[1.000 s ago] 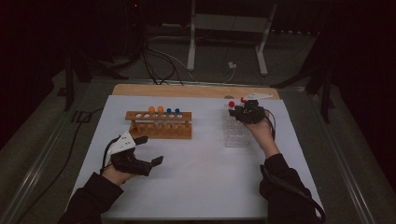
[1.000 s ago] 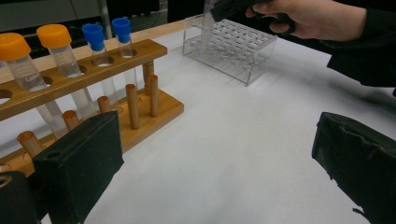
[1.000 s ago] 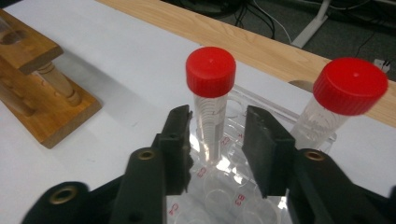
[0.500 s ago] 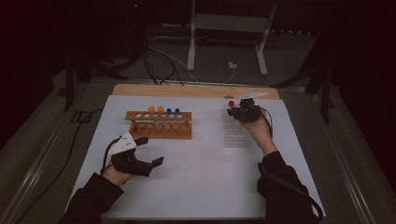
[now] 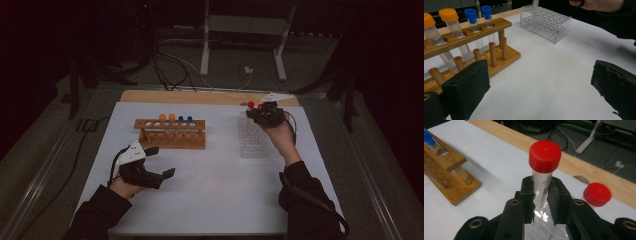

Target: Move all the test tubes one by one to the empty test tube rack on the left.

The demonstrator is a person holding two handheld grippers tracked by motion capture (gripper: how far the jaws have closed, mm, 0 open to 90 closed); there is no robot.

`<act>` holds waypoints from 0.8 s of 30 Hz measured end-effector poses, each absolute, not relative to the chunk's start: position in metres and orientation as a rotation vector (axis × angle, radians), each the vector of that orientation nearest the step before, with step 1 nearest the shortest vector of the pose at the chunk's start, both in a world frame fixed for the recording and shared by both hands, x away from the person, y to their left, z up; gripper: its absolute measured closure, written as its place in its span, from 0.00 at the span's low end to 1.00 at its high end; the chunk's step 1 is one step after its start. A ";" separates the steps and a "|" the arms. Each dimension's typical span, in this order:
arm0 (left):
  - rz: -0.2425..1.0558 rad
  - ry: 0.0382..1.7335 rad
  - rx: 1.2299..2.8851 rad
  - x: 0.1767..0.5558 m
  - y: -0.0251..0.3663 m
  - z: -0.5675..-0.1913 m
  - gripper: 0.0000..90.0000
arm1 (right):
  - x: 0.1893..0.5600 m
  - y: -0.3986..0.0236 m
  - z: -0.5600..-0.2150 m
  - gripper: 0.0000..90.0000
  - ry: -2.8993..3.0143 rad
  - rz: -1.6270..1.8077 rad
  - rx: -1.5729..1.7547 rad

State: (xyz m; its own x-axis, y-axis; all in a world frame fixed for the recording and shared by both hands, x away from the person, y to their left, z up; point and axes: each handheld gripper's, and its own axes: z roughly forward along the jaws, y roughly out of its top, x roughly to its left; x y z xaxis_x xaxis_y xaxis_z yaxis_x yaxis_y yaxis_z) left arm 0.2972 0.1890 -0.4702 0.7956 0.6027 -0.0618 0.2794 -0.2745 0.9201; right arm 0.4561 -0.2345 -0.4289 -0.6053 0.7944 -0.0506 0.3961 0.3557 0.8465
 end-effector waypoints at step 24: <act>0.300 0.637 1.905 0.298 0.173 -0.460 0.03 | 0.399 -0.222 -0.406 0.84 2.175 1.277 0.873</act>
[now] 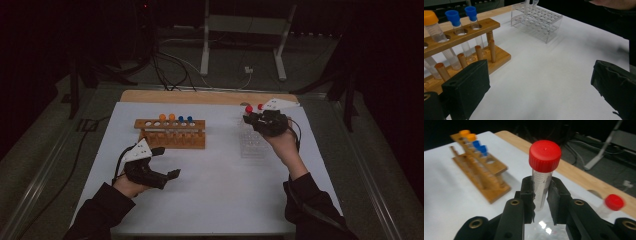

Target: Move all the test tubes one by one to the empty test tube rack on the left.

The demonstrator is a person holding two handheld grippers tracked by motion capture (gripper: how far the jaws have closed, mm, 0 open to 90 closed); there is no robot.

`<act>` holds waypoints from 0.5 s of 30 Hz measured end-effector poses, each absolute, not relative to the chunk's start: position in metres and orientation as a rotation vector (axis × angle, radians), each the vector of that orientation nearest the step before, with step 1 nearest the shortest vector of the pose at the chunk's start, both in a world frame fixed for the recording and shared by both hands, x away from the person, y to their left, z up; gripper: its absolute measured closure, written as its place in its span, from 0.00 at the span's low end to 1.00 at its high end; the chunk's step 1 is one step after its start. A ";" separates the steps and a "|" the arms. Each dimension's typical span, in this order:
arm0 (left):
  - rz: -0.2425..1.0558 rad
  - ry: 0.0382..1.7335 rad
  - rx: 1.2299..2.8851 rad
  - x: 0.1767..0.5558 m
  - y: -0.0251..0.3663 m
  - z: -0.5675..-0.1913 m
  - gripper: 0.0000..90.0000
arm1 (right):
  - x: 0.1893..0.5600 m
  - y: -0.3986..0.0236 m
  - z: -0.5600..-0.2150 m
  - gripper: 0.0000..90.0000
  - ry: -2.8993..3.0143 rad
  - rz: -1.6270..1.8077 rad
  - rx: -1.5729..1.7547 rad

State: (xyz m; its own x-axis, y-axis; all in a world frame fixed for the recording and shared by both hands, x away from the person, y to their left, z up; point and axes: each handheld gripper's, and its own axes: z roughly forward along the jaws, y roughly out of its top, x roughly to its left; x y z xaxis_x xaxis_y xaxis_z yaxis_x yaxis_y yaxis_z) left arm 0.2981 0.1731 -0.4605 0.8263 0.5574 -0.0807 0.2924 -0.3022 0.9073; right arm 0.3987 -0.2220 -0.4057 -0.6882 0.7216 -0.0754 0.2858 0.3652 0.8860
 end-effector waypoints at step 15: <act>0.274 0.573 1.944 0.305 0.146 -0.445 0.03 | 0.356 -0.216 -0.432 0.84 2.232 1.356 0.844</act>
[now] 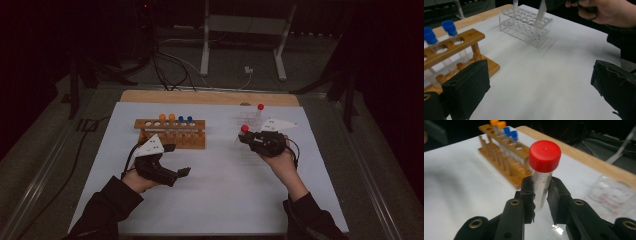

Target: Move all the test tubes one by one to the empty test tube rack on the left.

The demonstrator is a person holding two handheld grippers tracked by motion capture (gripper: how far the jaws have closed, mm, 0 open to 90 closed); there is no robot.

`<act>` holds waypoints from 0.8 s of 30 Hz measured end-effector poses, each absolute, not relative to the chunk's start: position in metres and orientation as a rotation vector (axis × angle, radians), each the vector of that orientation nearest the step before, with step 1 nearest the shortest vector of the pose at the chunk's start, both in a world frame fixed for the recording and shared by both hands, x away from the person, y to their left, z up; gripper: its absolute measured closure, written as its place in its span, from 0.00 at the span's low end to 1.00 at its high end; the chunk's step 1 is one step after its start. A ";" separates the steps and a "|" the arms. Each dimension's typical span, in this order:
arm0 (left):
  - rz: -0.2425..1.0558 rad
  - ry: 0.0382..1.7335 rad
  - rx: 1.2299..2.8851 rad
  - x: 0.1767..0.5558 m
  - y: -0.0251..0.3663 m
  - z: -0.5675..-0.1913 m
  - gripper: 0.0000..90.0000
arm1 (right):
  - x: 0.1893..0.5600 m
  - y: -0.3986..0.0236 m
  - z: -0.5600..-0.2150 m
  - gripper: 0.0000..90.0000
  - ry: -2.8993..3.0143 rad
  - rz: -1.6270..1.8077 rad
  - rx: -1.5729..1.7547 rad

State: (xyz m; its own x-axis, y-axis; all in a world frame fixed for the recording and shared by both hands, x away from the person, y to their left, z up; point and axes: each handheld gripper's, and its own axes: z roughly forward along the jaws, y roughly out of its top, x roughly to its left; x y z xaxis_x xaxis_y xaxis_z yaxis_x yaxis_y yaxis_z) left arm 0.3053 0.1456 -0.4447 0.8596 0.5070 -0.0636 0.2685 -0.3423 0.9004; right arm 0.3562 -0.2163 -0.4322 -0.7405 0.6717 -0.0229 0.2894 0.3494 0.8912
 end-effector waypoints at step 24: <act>0.267 0.494 1.936 0.322 0.069 -0.426 0.19 | 0.312 -0.183 -0.460 0.84 2.353 1.300 0.746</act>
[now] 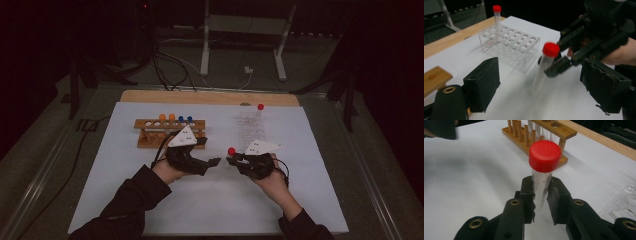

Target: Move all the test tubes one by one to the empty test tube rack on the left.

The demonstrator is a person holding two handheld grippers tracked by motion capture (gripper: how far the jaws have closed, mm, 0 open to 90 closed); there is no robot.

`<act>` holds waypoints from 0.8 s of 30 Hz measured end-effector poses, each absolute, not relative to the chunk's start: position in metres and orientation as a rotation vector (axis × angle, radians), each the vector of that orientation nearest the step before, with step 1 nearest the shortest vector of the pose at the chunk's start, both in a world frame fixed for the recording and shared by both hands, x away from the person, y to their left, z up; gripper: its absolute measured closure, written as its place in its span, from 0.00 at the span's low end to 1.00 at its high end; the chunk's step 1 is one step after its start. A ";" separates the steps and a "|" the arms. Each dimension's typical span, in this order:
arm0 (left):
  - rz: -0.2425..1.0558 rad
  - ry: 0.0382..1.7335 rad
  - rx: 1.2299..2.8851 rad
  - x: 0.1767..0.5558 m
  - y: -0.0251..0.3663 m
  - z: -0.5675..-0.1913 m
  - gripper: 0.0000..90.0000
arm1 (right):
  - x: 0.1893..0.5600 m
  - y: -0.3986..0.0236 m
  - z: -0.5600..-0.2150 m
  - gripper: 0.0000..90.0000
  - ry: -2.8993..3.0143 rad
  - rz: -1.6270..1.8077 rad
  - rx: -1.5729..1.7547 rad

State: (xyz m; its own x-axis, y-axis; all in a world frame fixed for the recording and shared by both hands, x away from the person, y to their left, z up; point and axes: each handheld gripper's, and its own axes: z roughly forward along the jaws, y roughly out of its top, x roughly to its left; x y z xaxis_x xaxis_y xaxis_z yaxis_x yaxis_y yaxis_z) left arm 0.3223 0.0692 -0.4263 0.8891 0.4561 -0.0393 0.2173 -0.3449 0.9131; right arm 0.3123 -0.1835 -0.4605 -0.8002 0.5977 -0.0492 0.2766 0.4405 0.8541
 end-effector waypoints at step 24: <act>0.269 0.376 1.993 0.332 0.026 -0.435 0.72 | 0.310 -0.182 -0.458 0.84 2.365 1.314 0.736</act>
State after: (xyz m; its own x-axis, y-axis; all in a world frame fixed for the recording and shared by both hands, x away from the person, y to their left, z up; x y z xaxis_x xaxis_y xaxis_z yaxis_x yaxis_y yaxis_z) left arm 0.3319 0.0257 -0.4353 0.9256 0.3779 0.0228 0.1445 -0.4084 0.9013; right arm 0.3102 -0.1817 -0.4579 -0.8094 0.5858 -0.0401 0.2752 0.4389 0.8553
